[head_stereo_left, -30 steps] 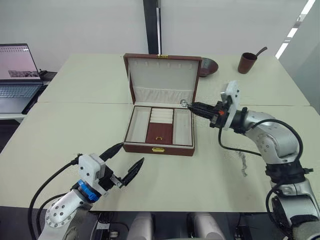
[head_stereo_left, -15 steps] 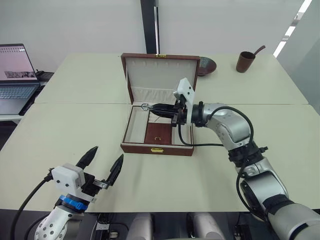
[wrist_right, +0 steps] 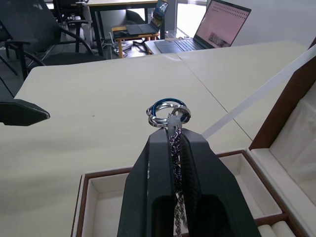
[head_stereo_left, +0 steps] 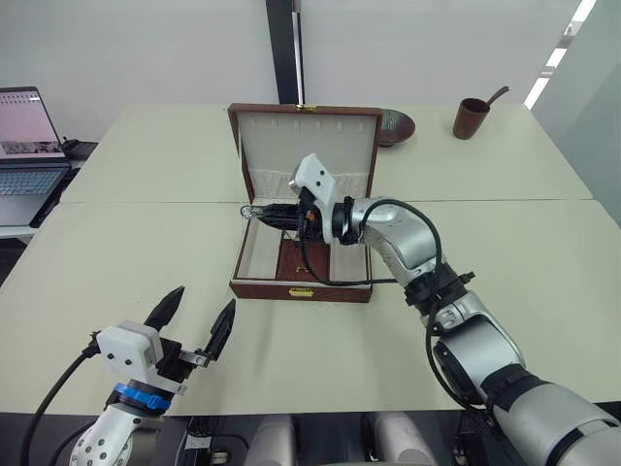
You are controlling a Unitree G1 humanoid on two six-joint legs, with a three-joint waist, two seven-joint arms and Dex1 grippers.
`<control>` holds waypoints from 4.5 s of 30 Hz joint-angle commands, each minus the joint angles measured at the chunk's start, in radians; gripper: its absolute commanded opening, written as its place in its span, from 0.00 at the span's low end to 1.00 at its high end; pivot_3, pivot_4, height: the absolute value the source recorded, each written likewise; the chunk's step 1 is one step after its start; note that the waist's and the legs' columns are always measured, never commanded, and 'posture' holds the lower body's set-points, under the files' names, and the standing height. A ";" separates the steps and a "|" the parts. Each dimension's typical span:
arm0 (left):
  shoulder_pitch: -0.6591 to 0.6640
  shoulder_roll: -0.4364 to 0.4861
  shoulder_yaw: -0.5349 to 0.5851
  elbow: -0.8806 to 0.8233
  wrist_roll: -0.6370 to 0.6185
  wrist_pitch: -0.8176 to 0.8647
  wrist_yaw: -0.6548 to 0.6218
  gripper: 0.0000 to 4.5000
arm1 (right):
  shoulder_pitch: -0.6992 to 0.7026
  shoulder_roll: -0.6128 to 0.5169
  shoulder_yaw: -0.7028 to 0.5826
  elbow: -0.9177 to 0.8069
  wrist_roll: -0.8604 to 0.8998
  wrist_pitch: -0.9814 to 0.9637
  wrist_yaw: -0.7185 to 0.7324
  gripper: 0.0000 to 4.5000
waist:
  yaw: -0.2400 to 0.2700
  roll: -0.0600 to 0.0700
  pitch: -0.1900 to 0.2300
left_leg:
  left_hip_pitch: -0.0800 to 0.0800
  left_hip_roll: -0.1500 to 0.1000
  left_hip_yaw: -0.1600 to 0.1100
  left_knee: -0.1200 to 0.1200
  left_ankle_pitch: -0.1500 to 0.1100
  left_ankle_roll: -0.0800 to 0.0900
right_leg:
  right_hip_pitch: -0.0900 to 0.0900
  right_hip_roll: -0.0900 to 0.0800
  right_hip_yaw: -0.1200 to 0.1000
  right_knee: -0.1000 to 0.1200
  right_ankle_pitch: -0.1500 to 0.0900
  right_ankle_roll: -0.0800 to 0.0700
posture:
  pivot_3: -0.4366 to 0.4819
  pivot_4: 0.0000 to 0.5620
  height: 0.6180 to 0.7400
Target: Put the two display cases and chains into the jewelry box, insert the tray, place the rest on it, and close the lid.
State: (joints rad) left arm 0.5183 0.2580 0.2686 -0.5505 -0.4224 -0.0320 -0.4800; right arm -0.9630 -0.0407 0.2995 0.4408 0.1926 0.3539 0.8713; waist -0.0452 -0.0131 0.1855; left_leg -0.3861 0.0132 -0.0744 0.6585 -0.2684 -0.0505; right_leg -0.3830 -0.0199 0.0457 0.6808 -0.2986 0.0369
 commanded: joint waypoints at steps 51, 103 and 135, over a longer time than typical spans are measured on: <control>-0.079 0.011 -0.042 -0.046 0.013 0.040 0.042 1.00 | 0.021 0.029 -0.036 -0.053 -0.051 -0.019 0.031 0.94 | -0.007 0.000 0.000 | -0.004 0.000 -0.003 0.000 0.000 0.000 | -0.003 0.000 -0.002 0.001 0.000 0.000 | 0.48 0.27 1.00; -0.405 0.639 0.397 0.802 -0.100 0.173 -0.522 1.00 | 0.771 -0.848 -0.682 0.017 0.142 -0.217 0.192 1.00 | 0.012 0.000 0.001 | -0.007 0.000 0.004 0.001 0.000 0.000 | -0.004 0.000 -0.001 0.000 0.000 0.000 | 0.48 0.27 1.00; -0.384 0.557 0.336 0.683 -0.080 0.083 -0.551 1.00 | 0.864 -0.793 -0.745 -0.164 0.233 -0.132 0.104 1.00 | 0.013 0.000 0.001 | -0.007 0.001 0.003 0.002 0.000 0.000 | -0.003 -0.001 -0.001 0.001 0.000 0.000 | 0.48 0.27 1.00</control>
State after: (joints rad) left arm 0.1255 0.8150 0.5955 0.1746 -0.4999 0.0728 -1.0212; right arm -0.1088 -0.8350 -0.4065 0.3212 0.3912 0.2102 0.9813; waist -0.0319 -0.0133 0.1867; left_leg -0.3932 0.0140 -0.0709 0.6603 -0.2682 -0.0506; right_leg -0.3865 -0.0208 0.0445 0.6821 -0.2983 0.0371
